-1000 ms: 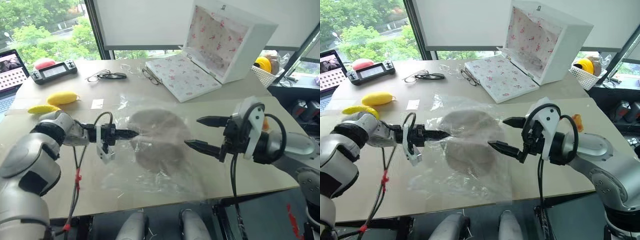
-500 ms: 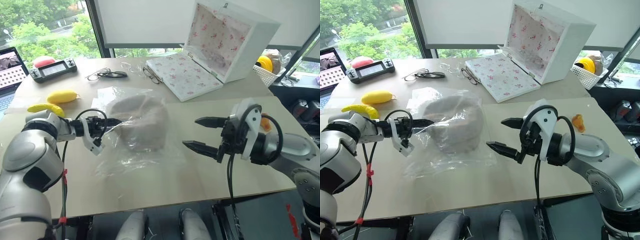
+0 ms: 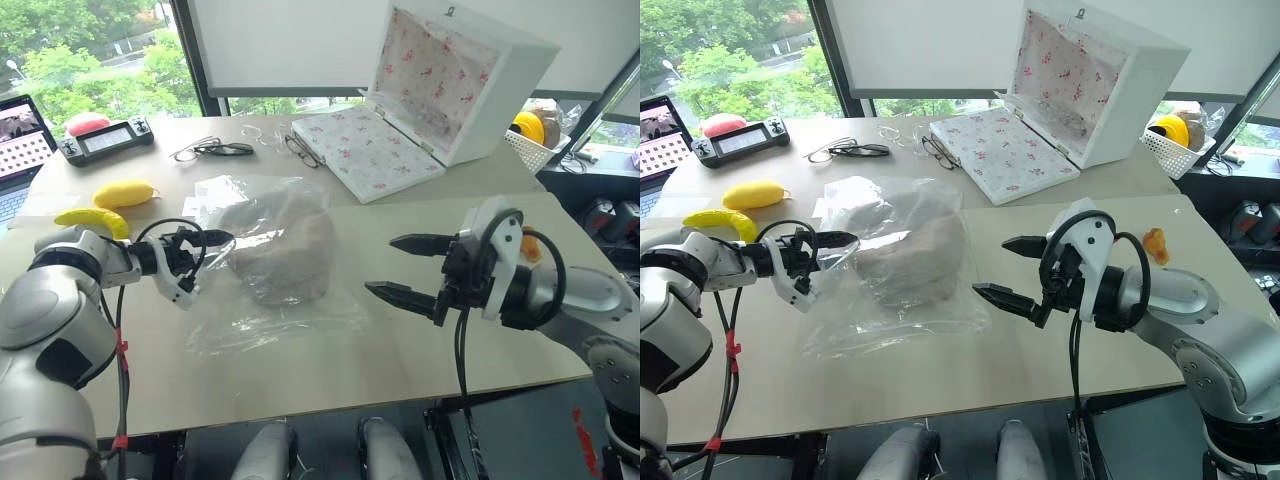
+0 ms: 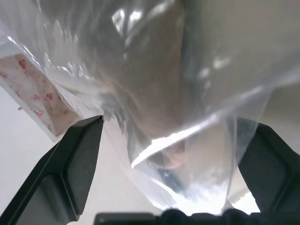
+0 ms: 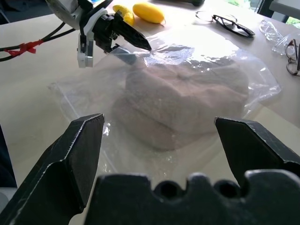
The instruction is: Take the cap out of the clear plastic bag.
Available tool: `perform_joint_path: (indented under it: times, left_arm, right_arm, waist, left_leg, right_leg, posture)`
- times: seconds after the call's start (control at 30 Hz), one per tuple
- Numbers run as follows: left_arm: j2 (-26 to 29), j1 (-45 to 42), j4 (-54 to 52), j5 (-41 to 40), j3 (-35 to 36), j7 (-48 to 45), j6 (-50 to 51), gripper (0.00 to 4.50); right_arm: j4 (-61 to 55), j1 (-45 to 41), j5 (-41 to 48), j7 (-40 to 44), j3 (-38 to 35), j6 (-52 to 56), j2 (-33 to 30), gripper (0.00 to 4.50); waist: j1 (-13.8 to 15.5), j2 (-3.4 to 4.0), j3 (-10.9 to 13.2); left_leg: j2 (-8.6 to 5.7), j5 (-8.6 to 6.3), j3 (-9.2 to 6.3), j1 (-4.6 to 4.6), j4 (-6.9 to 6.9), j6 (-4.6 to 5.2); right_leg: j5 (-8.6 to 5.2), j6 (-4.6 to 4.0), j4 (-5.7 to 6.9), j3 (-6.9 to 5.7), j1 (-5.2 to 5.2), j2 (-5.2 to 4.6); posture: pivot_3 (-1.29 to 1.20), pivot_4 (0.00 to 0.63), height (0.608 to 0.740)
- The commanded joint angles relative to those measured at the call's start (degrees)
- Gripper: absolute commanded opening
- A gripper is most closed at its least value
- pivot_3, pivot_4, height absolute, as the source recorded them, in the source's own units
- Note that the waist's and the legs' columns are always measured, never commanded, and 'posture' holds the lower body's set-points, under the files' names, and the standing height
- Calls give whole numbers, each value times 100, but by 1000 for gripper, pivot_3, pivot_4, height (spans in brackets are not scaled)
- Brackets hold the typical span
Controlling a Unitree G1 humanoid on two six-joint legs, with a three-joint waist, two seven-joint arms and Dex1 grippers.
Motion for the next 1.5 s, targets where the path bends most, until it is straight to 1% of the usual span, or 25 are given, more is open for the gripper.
perform_joint_path:
  times: [0.03,0.23,0.3,0.33,0.4,0.47,0.53,0.57,0.63,0.7,0.77,0.9,0.93,1.03,1.07,1.17,1.23,1.27,1.33,1.37,1.43,1.5]
  left_arm:
    - [329,236,59,-584,478,-361,151,4461]
    - [648,895,36,-1793,1553,-1336,199,4461]
    - [626,1249,93,-2755,2392,-2099,164,4461]
    - [555,1415,108,-3357,2925,-2547,189,4461]
    - [352,1654,80,-4454,3913,-3402,472,4461]
    - [17,1811,-33,-5622,4978,-4137,1089,4461]
    - [-318,1892,-241,-6438,5740,-4609,1597,4461]
    - [-628,1870,-396,-6852,6091,-4847,1886,4461]
    - [-1121,1831,-764,-7441,6551,-5225,2237,4461]
    - [-1473,1751,-1209,-7754,6764,-5489,2595,4461]
    - [-1707,1652,-1553,-8116,7015,-5718,3028,4461]
    - [-1866,1625,-2431,-8786,7308,-6741,3785,4461]
    - [-1904,1603,-2724,-9093,7441,-7035,4065,4461]
    - [-1968,1670,-4020,-10221,7712,-8197,5343,4461]
    - [-1909,1770,-4579,-10594,7695,-8566,5949,4461]
    - [-1555,2125,-5967,-11566,7576,-9583,7610,4461]
    - [-1030,2473,-6703,-12093,7441,-10532,8472,4461]
    - [-755,2672,-6993,-12228,7366,-10978,8707,4461]
    - [-249,3099,-7331,-12274,7250,-11612,8949,4461]
    - [-131,3217,-7423,-12266,7229,-11730,8997,4461]
    - [311,3788,-7908,-12208,7121,-12267,9016,4461]
    - [665,4204,-8284,-12113,7050,-12673,8932,4461]
  right_arm:
    - [-114,-60,12,-9,-110,-167,31,4500]
    - [-45,-105,12,11,-103,-176,76,4500]
    - [-44,-114,22,-4,-105,-168,97,4500]
    - [-49,-107,24,-15,-108,-164,112,4500]
    - [-59,-90,14,-34,-107,-159,136,4500]
    - [-35,-101,34,-80,-130,-154,187,4500]
    - [19,-149,46,-129,-164,-146,241,4500]
    - [56,-179,57,-168,-184,-146,290,4500]
    - [119,-240,40,-233,-173,-146,353,4500]
    - [158,-286,6,-292,-142,-136,395,4500]
    - [186,-326,12,-348,-139,-123,451,4500]
    - [213,-356,-15,-518,-170,-92,520,4500]
    - [217,-344,-12,-592,-197,-93,556,4500]
    - [210,-250,-6,-810,-281,-104,661,4500]
    - [196,-208,-6,-875,-302,-110,702,4500]
    - [180,-99,-30,-1068,-358,-138,824,4500]
    - [206,-51,-52,-1149,-403,-174,885,4500]
    - [221,-27,-65,-1170,-431,-187,896,4500]
    - [259,25,-81,-1177,-507,-198,885,4500]
    - [266,43,-83,-1171,-532,-197,879,4500]
    - [316,116,-113,-1086,-624,-208,815,4500]
    - [385,173,-152,-1000,-689,-218,748,4500]
  waist:
    - [-24,0,0]
    - [-42,0,0]
    - [-47,1,0]
    - [-55,1,0]
    - [-59,1,0]
    - [-44,1,-1]
    - [-46,0,-1]
    - [-52,0,-1]
    - [-41,0,-2]
    - [-25,-3,-3]
    - [-39,-5,-4]
    - [-159,-5,-4]
    - [-178,-5,-4]
    - [-177,-5,-4]
    - [-172,-5,-4]
    - [-183,-4,-4]
    - [-254,-3,-3]
    - [-282,-2,-3]
    - [-316,2,-2]
    - [-316,7,0]
    - [-296,15,0]
    - [-272,16,1]
  left_leg:
    - [0,0,0,0,0,0]
    - [3,0,-3,2,0,0]
    - [4,0,-6,4,0,0]
    - [5,0,-7,6,0,0]
    - [8,0,-19,7,-1,0]
    - [10,0,-29,8,1,0]
    - [10,0,-29,13,6,0]
    - [11,0,-31,14,6,0]
    - [8,-1,-29,23,6,1]
    - [5,-1,-30,25,7,1]
    - [6,-1,-30,24,7,1]
    - [7,-2,-22,17,6,2]
    - [8,-2,-21,18,5,2]
    - [16,-2,-21,26,5,2]
    - [16,-2,-21,26,5,2]
    - [17,-3,-23,25,4,4]
    - [15,-4,-21,26,3,5]
    - [17,-4,-21,28,1,5]
    - [18,-4,-13,45,-10,5]
    - [19,-5,-7,57,-14,3]
    - [27,-6,1,85,-21,2]
    - [48,-7,14,87,-22,2]
  right_leg:
    - [0,0,1,0,-1,0]
    - [1,-2,1,0,-2,0]
    - [1,-2,1,-1,-1,0]
    - [1,-3,1,0,-4,-1]
    - [4,-6,1,-1,-6,-1]
    - [6,-10,0,-2,-8,-4]
    - [6,-10,0,-4,-5,-5]
    - [6,-10,-1,-4,-4,-5]
    - [8,-12,0,-3,4,-9]
    - [10,-15,-1,-4,8,-11]
    - [15,-22,0,-4,7,-10]
    - [35,-34,1,-3,-5,-2]
    - [36,-35,1,-1,-5,-3]
    - [36,-35,0,2,-3,-3]
    - [36,-35,0,2,-2,-3]
    - [36,-35,1,3,-2,-3]
    - [36,-35,4,8,-5,-2]
    - [36,-35,5,10,-6,0]
    - [36,-36,3,18,-5,3]
    - [35,-38,0,20,-3,3]
    - [27,-44,-6,22,15,4]
    - [25,-46,-7,22,17,13]
  posture:
    - [0,150,740]
    - [0,150,740]
    - [0,150,740]
    - [0,150,740]
    - [0,150,740]
    - [0,150,740]
    - [0,150,740]
    - [0,150,740]
    - [0,150,740]
    - [0,150,740]
    - [0,150,740]
    - [0,150,740]
    - [0,150,740]
    - [0,150,740]
    - [0,150,740]
    - [0,150,740]
    - [0,150,740]
    - [0,150,740]
    - [0,150,740]
    - [0,150,740]
    - [0,150,740]
    - [0,150,740]
